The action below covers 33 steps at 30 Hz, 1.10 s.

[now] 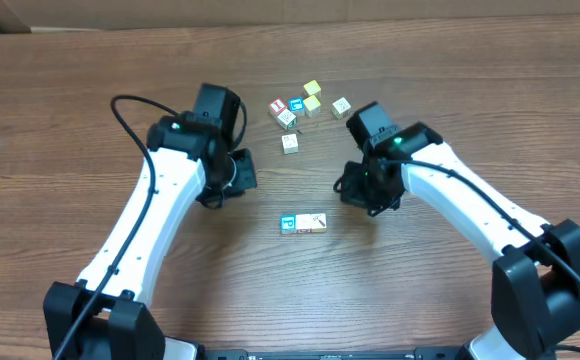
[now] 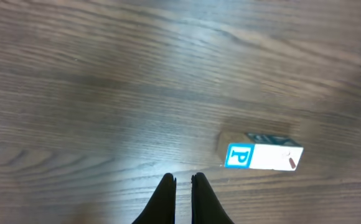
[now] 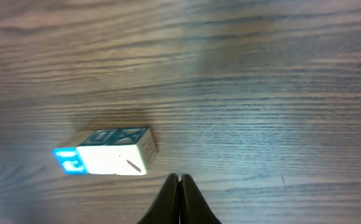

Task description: Flip 3 blocks

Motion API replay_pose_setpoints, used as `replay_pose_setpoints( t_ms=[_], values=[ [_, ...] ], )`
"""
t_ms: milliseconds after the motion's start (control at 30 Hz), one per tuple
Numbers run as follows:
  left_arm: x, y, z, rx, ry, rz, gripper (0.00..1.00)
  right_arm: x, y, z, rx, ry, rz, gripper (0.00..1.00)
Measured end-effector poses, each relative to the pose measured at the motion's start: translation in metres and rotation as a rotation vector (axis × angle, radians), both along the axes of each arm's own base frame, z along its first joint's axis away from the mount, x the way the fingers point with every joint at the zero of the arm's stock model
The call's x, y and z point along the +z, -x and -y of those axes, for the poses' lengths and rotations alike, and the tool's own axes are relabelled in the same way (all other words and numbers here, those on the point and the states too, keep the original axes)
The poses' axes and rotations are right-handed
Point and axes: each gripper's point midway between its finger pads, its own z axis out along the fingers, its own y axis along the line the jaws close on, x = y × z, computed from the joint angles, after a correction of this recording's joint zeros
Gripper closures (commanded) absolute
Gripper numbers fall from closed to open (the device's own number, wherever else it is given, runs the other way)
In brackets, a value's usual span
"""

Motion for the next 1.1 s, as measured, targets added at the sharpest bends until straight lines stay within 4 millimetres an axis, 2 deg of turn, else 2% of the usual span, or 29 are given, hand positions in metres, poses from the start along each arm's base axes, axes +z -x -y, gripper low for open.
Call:
replay_pose_setpoints(
  t_ms=[67, 233, 333, 500, 767, 933, 1100],
  values=[
    [-0.019, 0.003, 0.006, -0.019, 0.003, 0.000, 0.96, -0.014, 0.004, -0.004, -0.001, -0.008, 0.009, 0.96],
    [-0.070, 0.027, 0.015, -0.059, 0.016, -0.051, 0.96, -0.037, 0.013, -0.016, 0.015, -0.029, 0.035, 0.96],
    [-0.083, 0.030, 0.017, -0.058, 0.030, -0.050, 0.96, -0.044, 0.013, -0.020, 0.017, -0.040, 0.059, 0.96],
    [-0.092, 0.023, 0.023, -0.062, 0.063, 0.004, 0.96, -0.047, 0.009, -0.021, 0.005, -0.046, 0.082, 0.96],
    [-0.100, 0.031, 0.035, -0.087, 0.081, 0.000, 0.96, -0.047, 0.005, -0.026, -0.010, -0.055, 0.098, 0.96],
    [-0.100, 0.030, 0.036, -0.072, 0.087, 0.001, 0.96, -0.054, 0.013, -0.035, 0.015, -0.050, 0.084, 0.96],
    [-0.102, 0.030, 0.047, -0.088, 0.095, 0.011, 0.96, -0.055, 0.016, -0.038, 0.013, -0.049, 0.077, 0.96]
  ],
)
